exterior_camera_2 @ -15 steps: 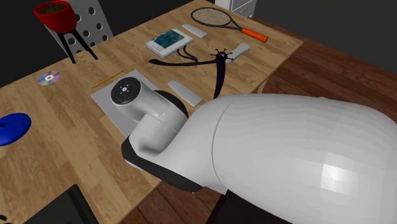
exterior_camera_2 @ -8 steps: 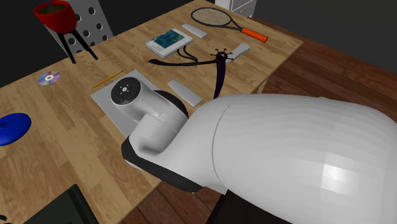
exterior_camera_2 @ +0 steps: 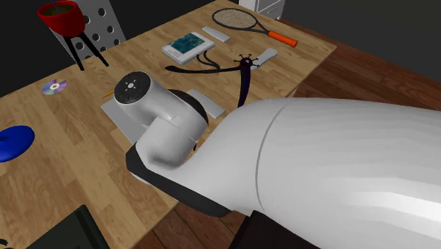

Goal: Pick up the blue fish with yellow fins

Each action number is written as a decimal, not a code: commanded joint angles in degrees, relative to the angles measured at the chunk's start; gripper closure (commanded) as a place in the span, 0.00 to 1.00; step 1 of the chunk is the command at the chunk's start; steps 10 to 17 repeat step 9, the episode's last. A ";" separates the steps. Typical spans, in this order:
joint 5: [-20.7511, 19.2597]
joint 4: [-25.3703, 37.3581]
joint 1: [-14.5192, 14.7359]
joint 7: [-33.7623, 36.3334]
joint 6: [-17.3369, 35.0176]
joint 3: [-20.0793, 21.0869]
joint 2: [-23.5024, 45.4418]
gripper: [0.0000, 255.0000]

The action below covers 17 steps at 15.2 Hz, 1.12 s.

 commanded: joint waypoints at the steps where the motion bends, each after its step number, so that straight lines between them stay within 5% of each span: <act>1: 0.25 0.73 0.02 -0.39 -1.43 0.06 -0.72 1.00; 17: 0.87 2.94 0.10 -1.46 -5.66 0.22 -2.82 1.00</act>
